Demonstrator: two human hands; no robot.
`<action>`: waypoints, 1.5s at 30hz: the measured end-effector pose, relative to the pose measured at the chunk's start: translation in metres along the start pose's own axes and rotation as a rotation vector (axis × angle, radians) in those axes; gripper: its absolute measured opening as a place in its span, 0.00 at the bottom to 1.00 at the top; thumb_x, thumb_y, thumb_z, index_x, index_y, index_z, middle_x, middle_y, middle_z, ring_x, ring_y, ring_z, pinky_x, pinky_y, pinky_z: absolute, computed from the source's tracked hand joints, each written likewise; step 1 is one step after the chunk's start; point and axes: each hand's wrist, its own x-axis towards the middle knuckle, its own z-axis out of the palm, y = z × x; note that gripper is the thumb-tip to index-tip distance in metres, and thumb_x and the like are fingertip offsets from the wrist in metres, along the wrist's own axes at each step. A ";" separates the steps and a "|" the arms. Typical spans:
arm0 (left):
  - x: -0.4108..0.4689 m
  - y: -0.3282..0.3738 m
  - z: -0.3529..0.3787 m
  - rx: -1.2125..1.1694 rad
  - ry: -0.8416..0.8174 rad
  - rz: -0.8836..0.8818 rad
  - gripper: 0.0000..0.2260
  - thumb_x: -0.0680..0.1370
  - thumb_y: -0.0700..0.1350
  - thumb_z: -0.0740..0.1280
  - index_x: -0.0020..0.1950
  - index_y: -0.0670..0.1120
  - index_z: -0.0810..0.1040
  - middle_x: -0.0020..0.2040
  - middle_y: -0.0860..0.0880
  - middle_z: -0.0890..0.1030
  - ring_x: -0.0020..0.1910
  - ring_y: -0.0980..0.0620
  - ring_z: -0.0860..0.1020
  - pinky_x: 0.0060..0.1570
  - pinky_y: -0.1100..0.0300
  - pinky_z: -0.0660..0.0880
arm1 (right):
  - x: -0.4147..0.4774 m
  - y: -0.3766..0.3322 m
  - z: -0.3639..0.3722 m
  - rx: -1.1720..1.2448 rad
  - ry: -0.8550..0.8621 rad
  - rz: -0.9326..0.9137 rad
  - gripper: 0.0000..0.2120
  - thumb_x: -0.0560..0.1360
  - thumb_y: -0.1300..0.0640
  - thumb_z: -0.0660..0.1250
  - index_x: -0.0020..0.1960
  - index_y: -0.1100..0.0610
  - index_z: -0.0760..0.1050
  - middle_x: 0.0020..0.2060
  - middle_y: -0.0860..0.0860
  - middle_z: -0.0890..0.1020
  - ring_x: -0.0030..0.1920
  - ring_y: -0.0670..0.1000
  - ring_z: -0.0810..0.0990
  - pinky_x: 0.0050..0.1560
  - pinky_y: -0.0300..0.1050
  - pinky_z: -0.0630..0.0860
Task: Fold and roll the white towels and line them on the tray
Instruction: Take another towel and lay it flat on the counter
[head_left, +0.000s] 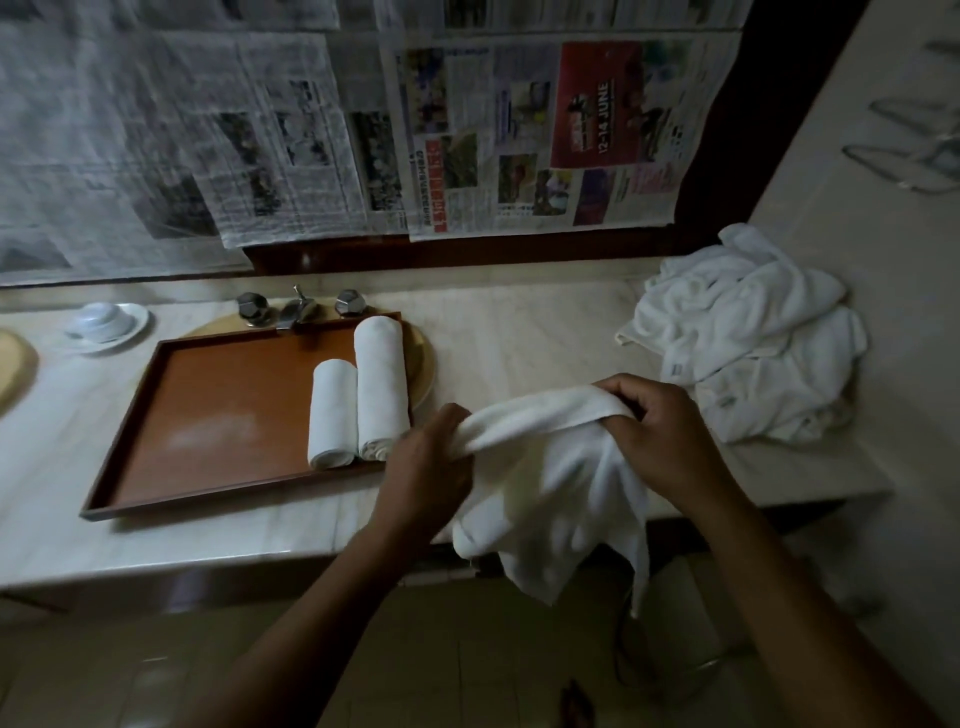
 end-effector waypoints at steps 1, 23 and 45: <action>-0.001 -0.006 -0.008 0.022 0.012 -0.038 0.09 0.78 0.38 0.70 0.56 0.50 0.78 0.47 0.51 0.83 0.43 0.54 0.81 0.39 0.56 0.80 | -0.002 0.002 -0.002 0.007 0.016 0.013 0.06 0.79 0.56 0.68 0.50 0.46 0.83 0.40 0.38 0.84 0.43 0.39 0.82 0.39 0.33 0.73; 0.042 0.043 -0.043 0.072 -0.273 0.056 0.07 0.77 0.54 0.74 0.45 0.53 0.82 0.39 0.54 0.82 0.36 0.59 0.80 0.35 0.66 0.76 | -0.024 -0.022 0.042 -0.098 0.152 -0.107 0.08 0.80 0.59 0.69 0.45 0.50 0.75 0.33 0.42 0.77 0.36 0.37 0.78 0.34 0.24 0.68; -0.010 -0.069 -0.084 0.077 -0.140 -0.098 0.05 0.78 0.53 0.73 0.45 0.54 0.86 0.37 0.57 0.84 0.34 0.59 0.81 0.33 0.63 0.75 | -0.012 0.063 0.004 -0.095 0.162 0.169 0.20 0.77 0.39 0.70 0.44 0.57 0.82 0.36 0.53 0.84 0.40 0.54 0.82 0.42 0.54 0.76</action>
